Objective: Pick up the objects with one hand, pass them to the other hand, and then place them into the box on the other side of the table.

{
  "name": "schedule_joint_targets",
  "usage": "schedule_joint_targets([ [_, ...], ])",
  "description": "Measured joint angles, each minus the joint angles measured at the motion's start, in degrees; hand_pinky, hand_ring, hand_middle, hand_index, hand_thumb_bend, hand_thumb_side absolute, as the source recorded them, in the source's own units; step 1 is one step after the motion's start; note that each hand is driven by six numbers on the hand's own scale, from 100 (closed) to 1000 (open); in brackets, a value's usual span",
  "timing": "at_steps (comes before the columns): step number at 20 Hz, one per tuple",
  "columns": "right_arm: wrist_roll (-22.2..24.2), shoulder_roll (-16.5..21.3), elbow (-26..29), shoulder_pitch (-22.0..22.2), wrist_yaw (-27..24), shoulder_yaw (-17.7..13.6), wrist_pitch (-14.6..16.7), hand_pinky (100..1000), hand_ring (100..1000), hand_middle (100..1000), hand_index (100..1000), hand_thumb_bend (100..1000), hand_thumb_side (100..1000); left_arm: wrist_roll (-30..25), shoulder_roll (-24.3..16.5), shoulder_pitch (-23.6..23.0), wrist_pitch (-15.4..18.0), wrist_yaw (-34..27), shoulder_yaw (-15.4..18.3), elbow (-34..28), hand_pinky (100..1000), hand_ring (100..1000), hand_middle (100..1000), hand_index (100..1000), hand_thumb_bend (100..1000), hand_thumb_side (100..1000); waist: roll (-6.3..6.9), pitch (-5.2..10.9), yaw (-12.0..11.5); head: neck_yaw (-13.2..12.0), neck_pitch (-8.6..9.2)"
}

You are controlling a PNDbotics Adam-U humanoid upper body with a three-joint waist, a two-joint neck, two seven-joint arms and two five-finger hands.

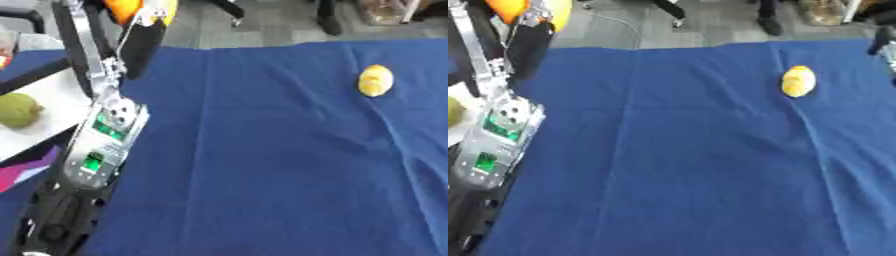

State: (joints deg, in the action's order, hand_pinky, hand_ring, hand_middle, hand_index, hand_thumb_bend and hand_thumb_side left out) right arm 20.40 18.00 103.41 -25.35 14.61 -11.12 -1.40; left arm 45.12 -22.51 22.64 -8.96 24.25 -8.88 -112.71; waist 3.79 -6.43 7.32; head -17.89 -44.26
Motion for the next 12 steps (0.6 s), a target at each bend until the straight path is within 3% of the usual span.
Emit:
schedule_joint_targets([
  [5,-1.88,-0.01,0.03,2.89,-0.06,-1.52,-0.16,693,609,471,737,100,555,-3.16,-8.49,-0.48,-5.19,5.03,2.16,7.67,229,184,134,280,100,100,0.85,0.21,0.45,-7.05,0.01],
  [12,-3.53,-0.08,0.10,4.93,-0.32,-2.75,-0.38,689,605,465,733,100,568,-7.82,-14.37,0.63,-8.93,13.48,4.35,26.64,236,193,140,263,100,100,0.95,0.97,1.11,-9.83,0.02],
])
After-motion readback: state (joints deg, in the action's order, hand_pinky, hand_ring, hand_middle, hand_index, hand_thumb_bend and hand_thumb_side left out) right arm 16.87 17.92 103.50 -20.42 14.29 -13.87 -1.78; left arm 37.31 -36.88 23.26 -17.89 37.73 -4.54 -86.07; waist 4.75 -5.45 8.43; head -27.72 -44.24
